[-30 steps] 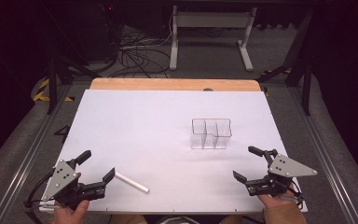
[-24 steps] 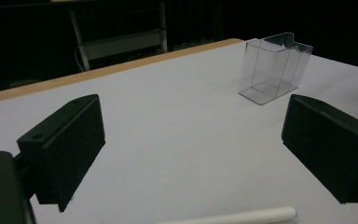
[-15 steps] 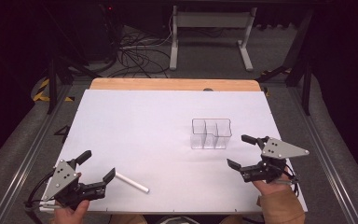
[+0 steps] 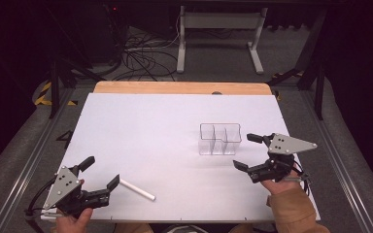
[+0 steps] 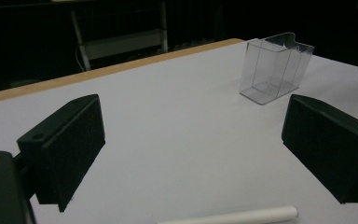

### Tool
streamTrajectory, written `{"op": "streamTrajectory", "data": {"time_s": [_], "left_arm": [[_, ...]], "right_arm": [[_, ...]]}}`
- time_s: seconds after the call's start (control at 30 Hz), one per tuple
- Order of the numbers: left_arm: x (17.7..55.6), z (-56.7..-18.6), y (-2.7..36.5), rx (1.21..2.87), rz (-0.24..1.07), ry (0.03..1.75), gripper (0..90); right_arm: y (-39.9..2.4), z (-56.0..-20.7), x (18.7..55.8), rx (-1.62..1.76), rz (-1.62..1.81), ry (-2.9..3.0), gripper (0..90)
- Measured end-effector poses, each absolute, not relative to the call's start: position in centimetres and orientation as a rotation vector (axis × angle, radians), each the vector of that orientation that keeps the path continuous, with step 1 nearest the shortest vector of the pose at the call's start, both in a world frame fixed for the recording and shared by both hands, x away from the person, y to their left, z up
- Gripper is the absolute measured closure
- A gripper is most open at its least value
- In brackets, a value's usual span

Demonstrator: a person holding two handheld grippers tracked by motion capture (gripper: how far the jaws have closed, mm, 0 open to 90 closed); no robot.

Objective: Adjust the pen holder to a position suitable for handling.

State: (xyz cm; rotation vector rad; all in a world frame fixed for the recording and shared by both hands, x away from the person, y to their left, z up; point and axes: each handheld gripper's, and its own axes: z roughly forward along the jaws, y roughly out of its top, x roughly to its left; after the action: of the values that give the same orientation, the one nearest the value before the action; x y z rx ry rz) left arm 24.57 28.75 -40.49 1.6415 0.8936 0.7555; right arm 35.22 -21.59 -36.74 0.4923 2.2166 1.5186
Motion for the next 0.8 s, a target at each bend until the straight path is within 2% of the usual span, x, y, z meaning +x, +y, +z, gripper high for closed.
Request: {"op": "streamTrajectory", "data": {"time_s": [0.33, 0.4, 0.43, 0.47, 0.53, 0.8], "left_arm": [[24.5, -40.4, 29.0, 1.641, 0.767, 0.897, 6.7], [24.4, -40.3, 29.0, 1.64, 0.771, 0.896, 6.7], [24.4, -40.3, 29.1, 1.637, 0.773, 0.899, 6.7], [24.3, -40.3, 29.2, 1.634, 0.773, 0.901, 6.7], [24.3, -40.3, 29.3, 1.63, 0.768, 0.907, 6.7], [24.4, -40.3, 29.2, 1.633, 0.766, 0.906, 6.7]], "right_arm": [[-21.3, -34.9, 35.7, 0.353, 1.398, 2.342, 6.0], [-21.2, -34.5, 35.9, 0.349, 1.342, 2.387, 9.0], [-21.2, -34.1, 35.8, 0.334, 1.32, 2.404, 15.6], [-21.2, -34.1, 35.8, 0.334, 1.32, 2.404, 15.6], [-21.2, -33.4, 35.9, 0.317, 1.299, 2.431, 22.3], [-19.8, -32.5, 37.7, 0.288, 1.167, 2.533, 26.9]]}}
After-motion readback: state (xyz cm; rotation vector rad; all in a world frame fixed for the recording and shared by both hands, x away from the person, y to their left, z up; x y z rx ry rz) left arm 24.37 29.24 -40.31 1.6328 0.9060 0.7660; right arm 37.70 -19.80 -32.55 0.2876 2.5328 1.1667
